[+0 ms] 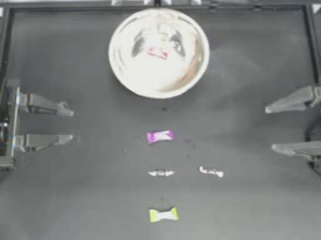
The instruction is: Put candies in bowl
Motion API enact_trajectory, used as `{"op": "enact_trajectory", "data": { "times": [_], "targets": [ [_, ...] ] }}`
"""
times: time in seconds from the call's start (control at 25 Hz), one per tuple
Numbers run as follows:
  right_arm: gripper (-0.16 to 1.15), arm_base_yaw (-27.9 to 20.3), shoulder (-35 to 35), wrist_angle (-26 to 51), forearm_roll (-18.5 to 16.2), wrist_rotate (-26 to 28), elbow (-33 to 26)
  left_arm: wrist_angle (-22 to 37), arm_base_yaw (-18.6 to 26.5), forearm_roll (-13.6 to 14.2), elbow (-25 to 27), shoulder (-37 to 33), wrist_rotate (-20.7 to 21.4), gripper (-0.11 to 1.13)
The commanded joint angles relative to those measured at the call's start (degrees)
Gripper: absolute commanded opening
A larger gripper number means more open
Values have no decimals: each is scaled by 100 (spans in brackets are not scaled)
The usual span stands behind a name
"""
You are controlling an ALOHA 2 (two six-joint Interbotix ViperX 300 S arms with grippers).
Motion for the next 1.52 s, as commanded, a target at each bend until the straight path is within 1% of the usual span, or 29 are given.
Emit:
{"op": "enact_trajectory", "data": {
  "times": [0.04,0.16,0.32,0.44,0.56,0.76,0.88,1.0,1.12,1.2,1.28,1.4,1.52],
  "targets": [
    [99,-62,431,993,105,0,-624,-70,-9,-18,0,-62,9,85],
    [99,-105,1063,1890,62,0,-1160,-70,-9,-35,44,-114,-9,85],
    [99,-105,1890,2777,-9,0,-1758,-70,-9,-105,35,-114,0,85],
    [98,-97,2417,3243,-18,0,-2153,-62,-9,-158,44,-105,0,85],
    [98,-18,2813,3498,-53,9,-2426,-44,-9,-167,44,-105,0,85],
    [98,167,3375,3568,-70,35,-2646,-26,26,-176,44,-88,0,85],
    [98,281,3683,3560,-141,220,-2698,-9,70,-176,53,-88,0,85],
    [97,510,3990,3568,-404,536,-2760,9,97,-220,62,-79,0,85],
    [97,773,4245,3577,-747,984,-2830,18,114,-255,62,-79,0,85],
    [97,896,4430,3595,-993,1266,-2883,18,123,-264,62,-70,0,85],
    [97,984,4597,3604,-1160,1485,-2892,18,149,-264,62,-70,0,85],
    [97,1037,4887,3577,-1204,1626,-2918,26,149,-299,53,-70,0,85],
    [97,1081,5115,3551,-1151,1652,-2944,35,149,-316,53,-70,0,85]
  ]
}}
